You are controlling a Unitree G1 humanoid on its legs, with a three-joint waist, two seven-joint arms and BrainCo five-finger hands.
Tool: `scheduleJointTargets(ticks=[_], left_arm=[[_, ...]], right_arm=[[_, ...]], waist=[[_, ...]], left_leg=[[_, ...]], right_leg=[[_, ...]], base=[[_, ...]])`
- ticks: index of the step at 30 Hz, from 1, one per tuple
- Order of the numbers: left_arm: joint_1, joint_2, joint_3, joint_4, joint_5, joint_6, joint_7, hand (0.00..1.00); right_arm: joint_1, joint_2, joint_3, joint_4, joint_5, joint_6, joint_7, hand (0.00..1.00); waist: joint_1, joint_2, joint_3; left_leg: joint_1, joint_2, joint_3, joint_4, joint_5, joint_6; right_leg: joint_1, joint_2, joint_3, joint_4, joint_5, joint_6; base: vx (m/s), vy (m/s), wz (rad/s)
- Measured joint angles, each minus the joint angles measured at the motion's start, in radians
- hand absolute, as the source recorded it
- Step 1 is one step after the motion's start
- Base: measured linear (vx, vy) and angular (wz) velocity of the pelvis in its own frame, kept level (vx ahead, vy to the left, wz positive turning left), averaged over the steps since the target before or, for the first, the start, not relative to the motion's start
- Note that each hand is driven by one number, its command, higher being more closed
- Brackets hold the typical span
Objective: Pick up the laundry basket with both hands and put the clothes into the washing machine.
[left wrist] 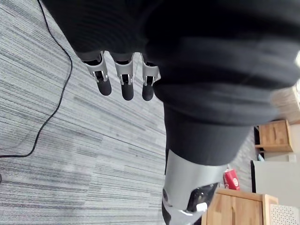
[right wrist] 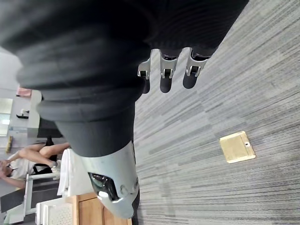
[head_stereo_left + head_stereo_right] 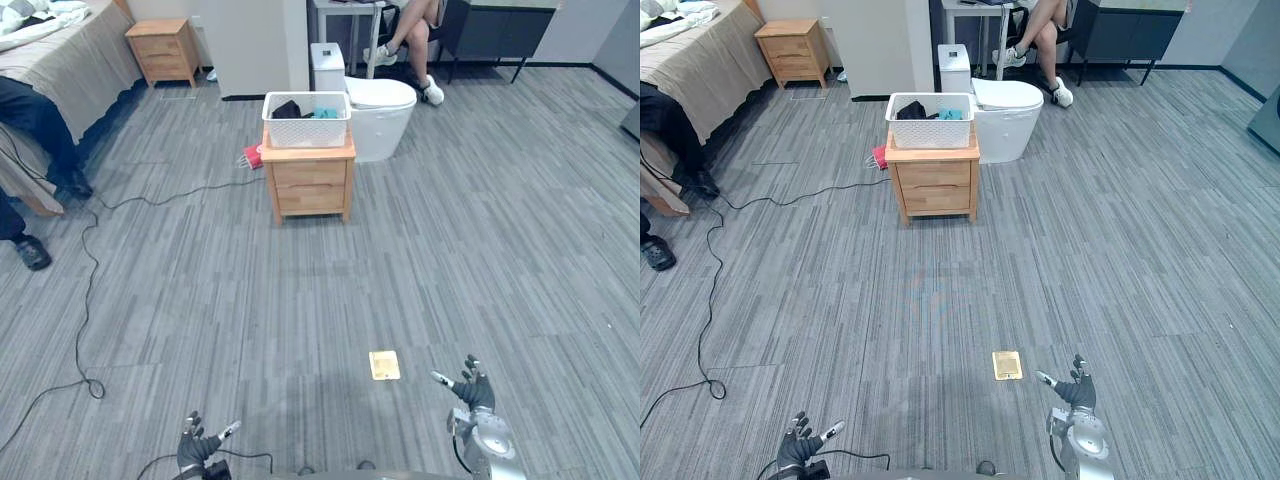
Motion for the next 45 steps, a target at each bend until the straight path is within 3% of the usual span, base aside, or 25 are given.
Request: scheduleJointTargets(ticks=[19, 24, 27, 29, 30, 32, 34, 36, 37, 39, 40, 41, 42, 43, 44, 45], left_arm=[[-0.009, -0.002, -0.024, -0.091, 0.010, 0.000, -0.016, 0.00], [-0.008, -0.002, -0.023, -0.131, 0.010, 0.000, -0.014, 0.00], [-0.016, -0.003, -0.025, -0.164, 0.009, 0.000, -0.014, 0.00], [-0.017, 0.000, -0.026, -0.185, 0.008, -0.001, -0.014, 0.00], [-0.017, 0.001, -0.032, -0.185, 0.008, -0.001, -0.013, 0.00], [-0.027, 0.028, -0.087, -0.193, 0.008, 0.000, -0.010, 0.00], [-0.030, 0.041, -0.100, -0.200, 0.009, 0.000, -0.005, 0.00], [-0.060, 0.041, -0.100, -0.199, 0.008, 0.000, 0.005, 0.00], [-0.084, 0.039, -0.100, -0.199, 0.008, 0.000, 0.006, 0.00], [-0.110, 0.041, -0.100, -0.200, 0.008, -0.002, 0.006, 0.00], [-0.112, 0.049, -0.099, -0.200, 0.009, -0.005, 0.009, 0.00], [-0.107, 0.057, -0.097, -0.200, 0.009, -0.006, 0.010, 0.00], [-0.116, 0.035, -0.099, -0.185, 0.009, -0.005, 0.008, 0.00], [-0.121, 0.033, -0.100, -0.183, 0.009, -0.007, 0.006, 0.00], [-0.124, 0.023, -0.097, -0.181, 0.009, -0.009, 0.005, 0.00], [-0.117, 0.002, -0.084, -0.181, 0.009, -0.007, 0.004, 0.00]], right_arm=[[-0.013, -0.014, -0.021, 0.006, 0.000, 0.002, 0.004, 0.00], [-0.044, -0.017, -0.027, 0.021, 0.001, 0.003, 0.003, 0.00], [-0.060, -0.021, -0.027, 0.039, 0.001, 0.005, -0.001, 0.00], [-0.059, -0.020, -0.019, 0.040, 0.001, 0.008, -0.001, 0.00], [-0.060, -0.019, -0.016, 0.038, 0.001, 0.008, 0.000, 0.00], [-0.042, -0.010, -0.005, 0.035, 0.001, 0.009, 0.000, 0.00], [-0.031, -0.010, 0.014, 0.035, 0.001, 0.010, 0.000, 0.00], [-0.046, -0.018, 0.016, 0.035, 0.001, 0.009, 0.000, 0.00], [-0.069, -0.033, 0.016, 0.036, 0.001, 0.009, 0.000, 0.00], [-0.088, -0.044, 0.017, 0.035, 0.001, 0.008, 0.000, 0.00], [-0.088, -0.045, 0.022, 0.031, 0.001, 0.006, 0.000, 0.00], [-0.086, -0.044, 0.023, 0.026, 0.001, 0.006, 0.000, 0.00], [-0.090, -0.067, 0.021, 0.031, 0.001, 0.011, -0.001, 0.00], [-0.095, -0.068, 0.021, 0.025, 0.001, 0.009, -0.001, 0.00], [-0.102, -0.067, 0.026, 0.025, 0.001, 0.009, 0.000, 0.00], [-0.100, -0.066, 0.043, 0.021, 0.001, 0.012, 0.002, 0.00]], waist=[[-0.001, -0.001, 0.028], [0.003, 0.001, 0.047], [0.003, 0.011, 0.059], [0.004, 0.010, 0.066], [0.004, 0.013, 0.068], [-0.004, 0.015, 0.096], [-0.004, 0.010, 0.099], [-0.017, 0.012, 0.111], [-0.027, 0.035, 0.131], [-0.042, 0.036, 0.145], [-0.048, 0.016, 0.145], [-0.053, -0.004, 0.139], [-0.052, 0.030, 0.134], [-0.054, 0.039, 0.134], [-0.055, 0.052, 0.141], [-0.049, 0.069, 0.152]], left_leg=[[-0.035, -0.004, 0.000, 0.009, -0.006, 0.003], [-0.107, 0.001, 0.030, 0.113, -0.075, 0.022], [-0.146, -0.001, 0.035, 0.183, -0.128, 0.040], [-0.152, -0.008, 0.041, 0.234, -0.187, 0.055], [-0.144, -0.009, 0.037, 0.242, -0.199, 0.059], [-0.066, -0.017, 0.003, 0.250, -0.233, 0.089], [-0.019, -0.016, -0.018, 0.245, -0.256, 0.088], [0.013, 0.006, -0.050, 0.228, -0.268, 0.081], [0.046, 0.043, -0.070, 0.205, -0.272, 0.073], [0.083, 0.068, -0.083, 0.192, -0.277, 0.027], [0.118, 0.063, -0.085, 0.191, -0.293, -0.011], [0.146, 0.050, -0.087, 0.191, -0.302, -0.026], [0.175, 0.085, -0.080, 0.226, -0.311, -0.061], [0.153, 0.094, -0.078, 0.274, -0.295, -0.087], [0.099, 0.104, -0.064, 0.424, -0.230, -0.118], [0.015, 0.131, -0.049, 0.660, -0.107, -0.118]], right_leg=[[-0.041, -0.004, 0.002, 0.009, -0.008, 0.002], [-0.097, -0.008, 0.033, 0.060, -0.034, 0.004], [-0.166, -0.024, 0.038, 0.192, -0.112, 0.027], [-0.260, -0.056, 0.020, 0.436, -0.197, 0.040], [-0.289, -0.067, 0.015, 0.517, -0.203, 0.042], [-0.401, -0.102, -0.015, 0.822, -0.241, 0.043], [-0.454, -0.115, -0.043, 0.828, -0.273, 0.029], [-0.514, -0.104, -0.092, 0.730, -0.265, 0.016], [-0.548, -0.074, -0.122, 0.629, -0.242, 0.000], [-0.589, -0.025, -0.136, 0.424, -0.113, -0.009], [-0.595, -0.012, -0.134, 0.309, -0.004, -0.043], [-0.593, -0.019, -0.132, 0.294, 0.037, -0.074], [-0.619, -0.003, -0.134, 0.420, 0.073, -0.159], [-0.629, 0.002, -0.140, 0.454, 0.029, -0.167], [-0.608, 0.019, -0.135, 0.476, -0.029, -0.171], [-0.532, 0.051, -0.123, 0.442, -0.061, -0.179]], base=[[-0.01, 0.004, 0.00], [-0.02, 0.020, -0.18], [0.05, 0.045, -0.07], [0.06, 0.073, -0.09], [0.12, 0.096, 0.06], [0.33, 0.092, 0.29], [0.44, 0.038, 0.37], [0.42, -0.019, 0.55], [0.52, -0.072, 0.57], [0.62, -0.090, 0.44], [0.52, -0.092, 0.29], [0.83, -0.163, 0.18], [0.68, -0.162, 0.10], [0.81, -0.218, -0.08], [0.69, -0.220, -0.16], [0.71, -0.213, -0.24]])
